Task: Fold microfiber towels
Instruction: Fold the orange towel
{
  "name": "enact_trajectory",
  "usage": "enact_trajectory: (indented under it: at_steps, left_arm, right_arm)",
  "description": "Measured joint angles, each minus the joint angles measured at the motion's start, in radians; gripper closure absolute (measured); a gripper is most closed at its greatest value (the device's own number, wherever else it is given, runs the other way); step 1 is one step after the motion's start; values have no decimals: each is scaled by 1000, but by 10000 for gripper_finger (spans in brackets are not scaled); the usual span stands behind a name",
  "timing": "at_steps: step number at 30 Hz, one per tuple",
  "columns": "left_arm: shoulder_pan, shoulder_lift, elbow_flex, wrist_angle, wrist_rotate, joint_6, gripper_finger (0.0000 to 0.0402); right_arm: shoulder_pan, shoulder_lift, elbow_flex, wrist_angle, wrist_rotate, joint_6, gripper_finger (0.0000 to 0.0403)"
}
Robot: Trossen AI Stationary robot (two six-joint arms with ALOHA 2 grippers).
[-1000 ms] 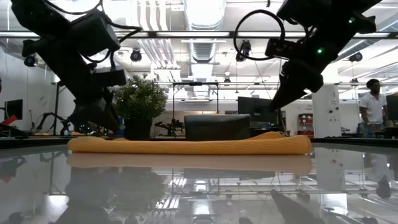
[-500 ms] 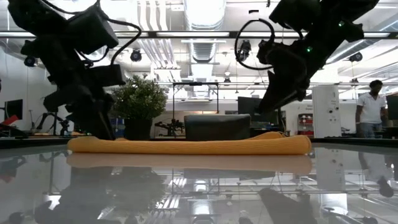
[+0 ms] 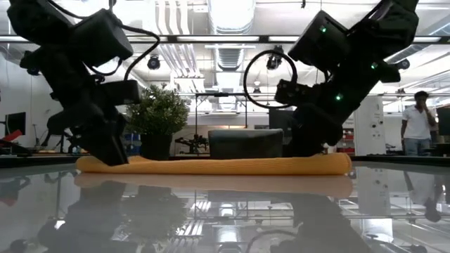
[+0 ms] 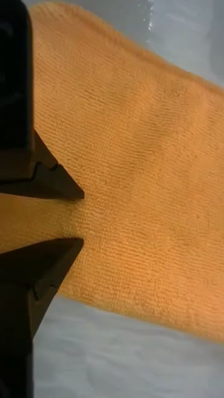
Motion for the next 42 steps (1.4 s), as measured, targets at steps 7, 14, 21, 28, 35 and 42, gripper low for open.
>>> enact_trajectory:
  at_steps: [7,14,21,28,35,42]
  left_arm:
    - [-5,55,3,1,-7,-3,304]
    - [-4,28,19,-9,-6,-5,304]
    - [-5,-14,50,4,-2,-3,304]
    - [-5,-13,48,51,-3,-7,304]
    - [-6,-13,47,64,-5,-7,304]
    - [-9,-8,41,70,-12,-8,304]
  right_arm:
    - [13,-38,-1,-92,-7,-41,316]
    - [15,-151,-5,-123,-12,-128,316]
    - [-25,-264,-5,-213,-100,178,309]
    - [-53,-391,-5,-548,-181,437,237]
    - [-42,-454,-74,-602,-202,671,166]
    - [-42,-433,-110,-517,-202,742,122]
